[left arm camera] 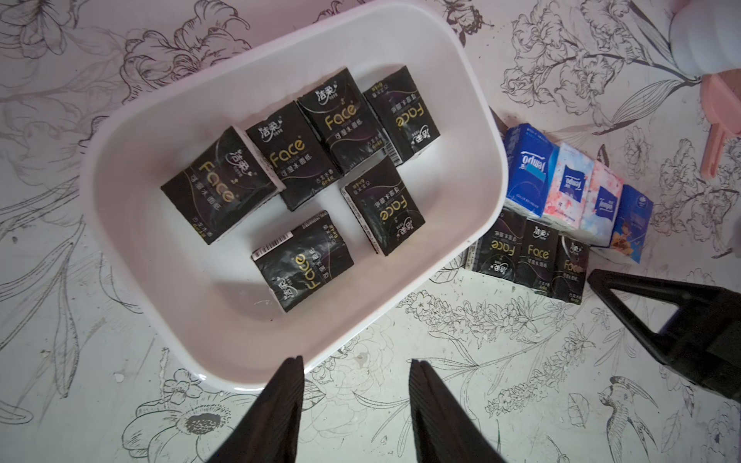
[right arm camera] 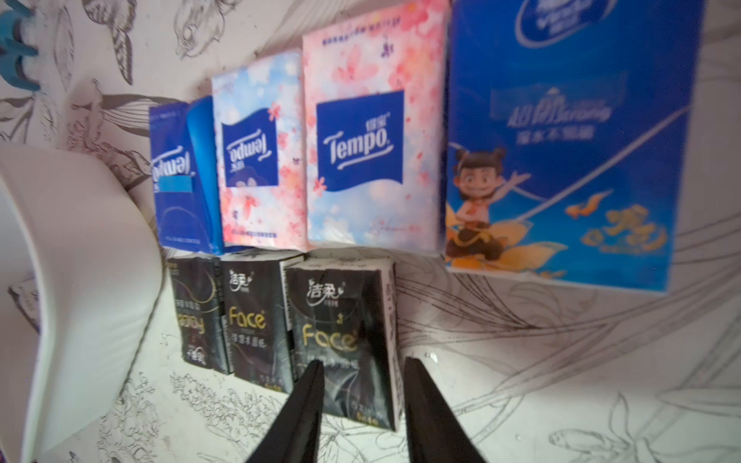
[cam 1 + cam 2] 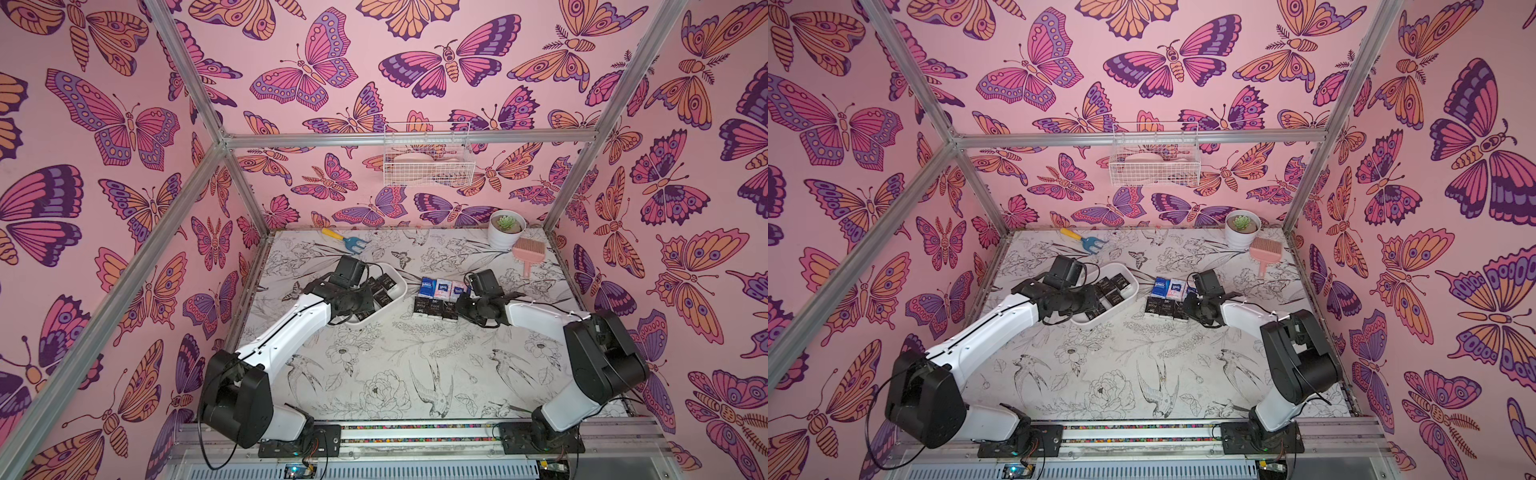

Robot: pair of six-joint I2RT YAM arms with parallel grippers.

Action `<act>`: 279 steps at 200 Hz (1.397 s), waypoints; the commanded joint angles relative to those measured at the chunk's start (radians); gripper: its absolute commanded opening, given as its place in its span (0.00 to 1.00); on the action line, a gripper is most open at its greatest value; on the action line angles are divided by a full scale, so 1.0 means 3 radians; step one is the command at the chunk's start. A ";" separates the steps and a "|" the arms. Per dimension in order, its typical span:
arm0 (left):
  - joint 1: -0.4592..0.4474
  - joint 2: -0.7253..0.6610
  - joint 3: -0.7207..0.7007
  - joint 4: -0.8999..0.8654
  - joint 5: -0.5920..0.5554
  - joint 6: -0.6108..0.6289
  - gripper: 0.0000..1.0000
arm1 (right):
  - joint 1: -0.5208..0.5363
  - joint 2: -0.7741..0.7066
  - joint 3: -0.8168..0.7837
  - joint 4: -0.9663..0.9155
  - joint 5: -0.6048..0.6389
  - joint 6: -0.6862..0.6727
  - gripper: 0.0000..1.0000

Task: Take the pocket tissues out of the storage box
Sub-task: Move the pocket tissues to the center of the board, then pick up the pocket tissues from the storage box.

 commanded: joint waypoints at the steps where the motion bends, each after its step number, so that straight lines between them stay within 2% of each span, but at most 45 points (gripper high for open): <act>1: 0.0081 0.0145 0.0121 -0.0157 -0.0127 0.0154 0.49 | -0.0029 -0.0252 0.0044 -0.0218 0.0098 -0.0118 0.43; 28: 0.0116 0.0366 0.0202 -0.0231 -0.0208 0.0208 0.49 | -0.0027 -0.0281 0.0063 -0.0320 0.0089 -0.0254 0.47; 74: 0.0179 0.0772 0.0463 -0.0331 -0.0585 0.0261 0.50 | -0.0025 -0.0192 0.0052 -0.0228 -0.0139 -0.0275 0.51; 108: 0.0179 0.1171 0.0758 -0.0537 -0.0674 0.0801 0.52 | -0.0020 -0.0188 0.0070 -0.0234 -0.0171 -0.0300 0.53; 132: 0.0160 0.1477 0.0960 -0.0788 -0.0849 0.0939 0.52 | -0.0022 -0.0168 0.0097 -0.0243 -0.0186 -0.0307 0.54; 211: 0.0126 0.2046 0.1126 -0.0726 -0.1532 0.1016 0.51 | -0.0021 -0.0029 0.0154 -0.0179 -0.0258 -0.0276 0.55; 242: 0.0116 0.2134 0.1137 -0.0606 -0.1625 0.0995 0.50 | -0.0020 -0.0021 0.0141 -0.0168 -0.0264 -0.0271 0.55; 260: 0.0107 0.2140 0.1121 -0.0536 -0.1642 0.0987 0.46 | -0.0023 -0.0008 0.0136 -0.0162 -0.0280 -0.0271 0.55; 279: 0.0103 0.2152 0.1131 -0.0531 -0.1659 0.0964 0.34 | -0.0022 -0.0022 0.0126 -0.0157 -0.0300 -0.0266 0.54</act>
